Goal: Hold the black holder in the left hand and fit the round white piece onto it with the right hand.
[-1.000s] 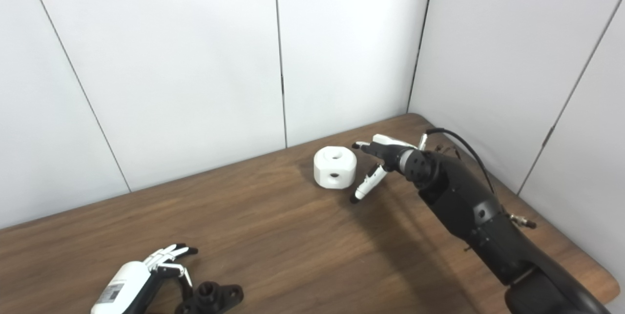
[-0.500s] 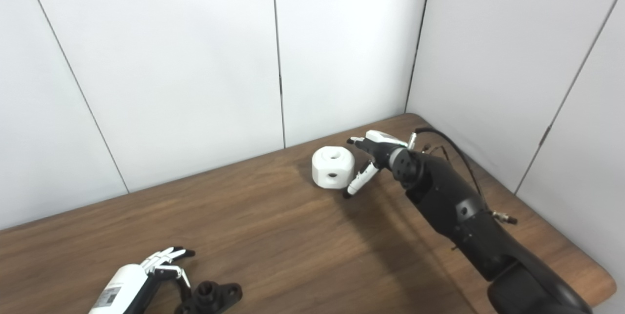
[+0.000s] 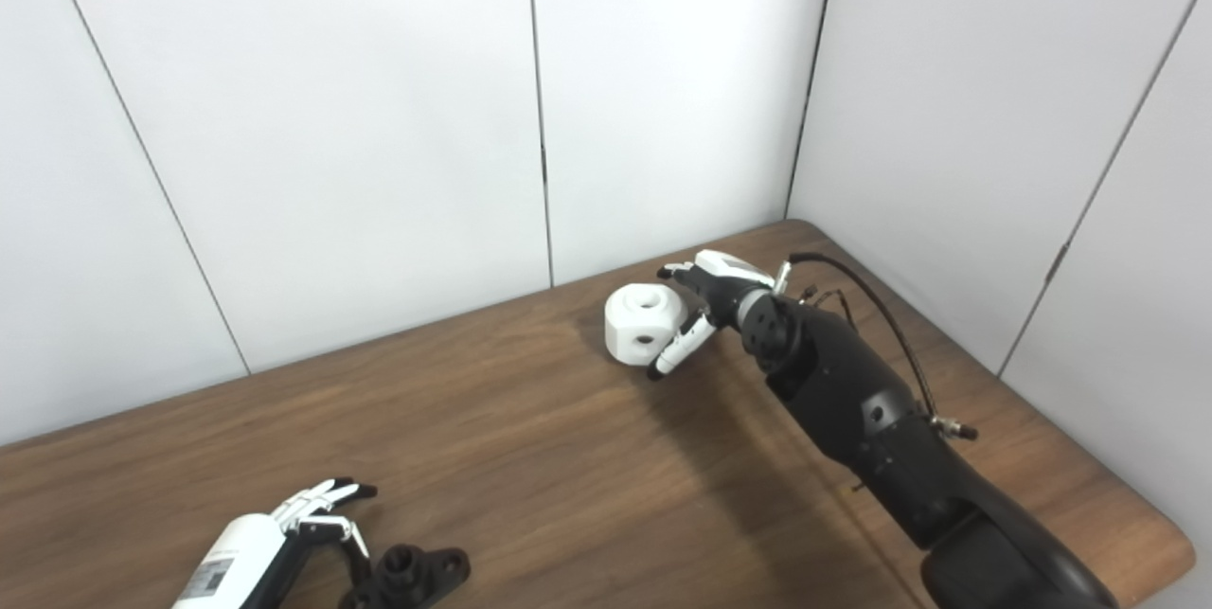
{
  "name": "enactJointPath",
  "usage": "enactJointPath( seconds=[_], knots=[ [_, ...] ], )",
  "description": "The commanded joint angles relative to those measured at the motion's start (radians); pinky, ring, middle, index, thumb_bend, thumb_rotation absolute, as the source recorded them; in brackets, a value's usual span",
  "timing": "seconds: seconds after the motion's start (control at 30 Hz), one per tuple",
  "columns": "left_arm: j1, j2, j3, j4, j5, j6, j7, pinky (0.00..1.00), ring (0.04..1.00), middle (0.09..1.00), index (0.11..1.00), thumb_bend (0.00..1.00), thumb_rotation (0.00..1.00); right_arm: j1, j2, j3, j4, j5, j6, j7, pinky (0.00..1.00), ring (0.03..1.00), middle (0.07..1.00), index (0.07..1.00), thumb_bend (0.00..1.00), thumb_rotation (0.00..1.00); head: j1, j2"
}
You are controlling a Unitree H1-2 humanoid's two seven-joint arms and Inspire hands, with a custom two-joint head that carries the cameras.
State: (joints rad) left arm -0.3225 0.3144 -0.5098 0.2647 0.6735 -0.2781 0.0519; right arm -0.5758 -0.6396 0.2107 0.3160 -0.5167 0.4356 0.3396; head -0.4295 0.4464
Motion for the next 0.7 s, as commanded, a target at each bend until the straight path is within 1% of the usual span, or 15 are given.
enactJointPath(
  seconds=[0.0,0.07,0.13,0.17,0.27,0.3,0.33,0.37,0.4,0.43,0.47,0.53,0.6,0.67],
  knots=[
    [0.085,0.032,-0.037,0.070,0.066,0.102,-0.102,0.89,0.917,0.861,0.486,0.52,0.05,-0.022,0.032,0.027,-0.007,0.024,-0.043,0.029,0.76,0.949,0.996,0.930,0.91,0.27,0.004,0.006],
    [0.085,0.028,-0.034,0.072,0.062,0.104,-0.101,0.89,0.920,0.861,0.486,0.52,0.05,-0.024,0.036,0.037,-0.006,0.021,-0.043,0.032,0.76,0.949,0.995,0.923,0.90,0.28,0.004,0.006],
    [0.084,0.026,-0.034,0.076,0.061,0.103,-0.097,0.90,0.923,0.863,0.486,0.52,0.05,-0.025,0.041,0.041,-0.004,0.022,-0.042,0.029,0.81,0.952,0.989,0.903,0.89,0.27,0.004,0.006],
    [0.084,0.025,-0.033,0.078,0.058,0.103,-0.096,0.91,0.923,0.863,0.486,0.52,0.05,-0.025,0.044,0.041,-0.002,0.022,-0.045,0.026,0.81,0.950,0.984,0.885,0.89,0.26,0.004,0.006],
    [0.082,0.023,-0.032,0.082,0.055,0.103,-0.096,0.91,0.928,0.865,0.486,0.52,0.05,-0.023,0.055,0.040,0.007,0.017,-0.063,0.000,0.80,0.934,0.956,0.791,0.87,0.24,0.004,0.006],
    [0.081,0.023,-0.032,0.084,0.053,0.102,-0.096,0.92,0.928,0.865,0.486,0.52,0.05,-0.021,0.060,0.041,0.012,0.008,-0.077,-0.023,0.80,0.924,0.941,0.755,0.86,0.23,0.004,0.006],
    [0.081,0.024,-0.031,0.085,0.052,0.101,-0.096,0.92,0.929,0.866,0.486,0.52,0.05,-0.020,0.062,0.042,0.016,0.001,-0.088,-0.040,0.77,0.891,0.906,0.693,0.84,0.21,0.004,0.006],
    [0.083,0.026,-0.031,0.081,0.052,0.100,-0.096,0.92,0.929,0.867,0.486,0.52,0.05,-0.015,0.071,0.041,0.024,-0.013,-0.110,-0.086,0.76,0.879,0.894,0.672,0.83,0.20,0.019,0.020],
    [0.084,0.027,-0.031,0.078,0.052,0.099,-0.097,0.92,0.928,0.867,0.486,0.52,0.05,-0.009,0.080,0.038,0.032,-0.025,-0.132,-0.130,0.74,0.835,0.840,0.581,0.68,0.17,0.021,0.022],
    [0.085,0.029,-0.031,0.074,0.053,0.099,-0.098,0.92,0.929,0.868,0.486,0.52,0.05,-0.004,0.087,0.035,0.039,-0.033,-0.152,-0.167,0.73,0.798,0.789,0.524,0.58,0.15,0.021,0.022],
    [0.086,0.030,-0.032,0.074,0.054,0.097,-0.096,0.92,0.931,0.869,0.486,0.52,0.05,0.002,0.096,0.031,0.047,-0.041,-0.174,-0.207,0.72,0.782,0.765,0.504,0.55,0.14,0.021,0.022],
    [0.088,0.029,-0.033,0.079,0.057,0.092,-0.089,0.91,0.926,0.865,0.486,0.52,0.05,0.011,0.110,0.029,0.059,-0.055,-0.204,-0.263,0.72,0.751,0.721,0.488,0.53,0.13,0.023,0.023],
    [0.088,0.028,-0.035,0.082,0.063,0.094,-0.085,0.90,0.925,0.865,0.486,0.52,0.05,0.016,0.119,0.030,0.067,-0.067,-0.220,-0.292,0.70,0.741,0.708,0.484,0.52,0.13,0.028,0.027],
    [0.088,0.028,-0.036,0.081,0.063,0.093,-0.086,0.90,0.924,0.864,0.486,0.52,0.05,0.019,0.124,0.031,0.071,-0.072,-0.227,-0.303,0.70,0.743,0.707,0.484,0.52,0.13,0.033,0.030]
  ],
)
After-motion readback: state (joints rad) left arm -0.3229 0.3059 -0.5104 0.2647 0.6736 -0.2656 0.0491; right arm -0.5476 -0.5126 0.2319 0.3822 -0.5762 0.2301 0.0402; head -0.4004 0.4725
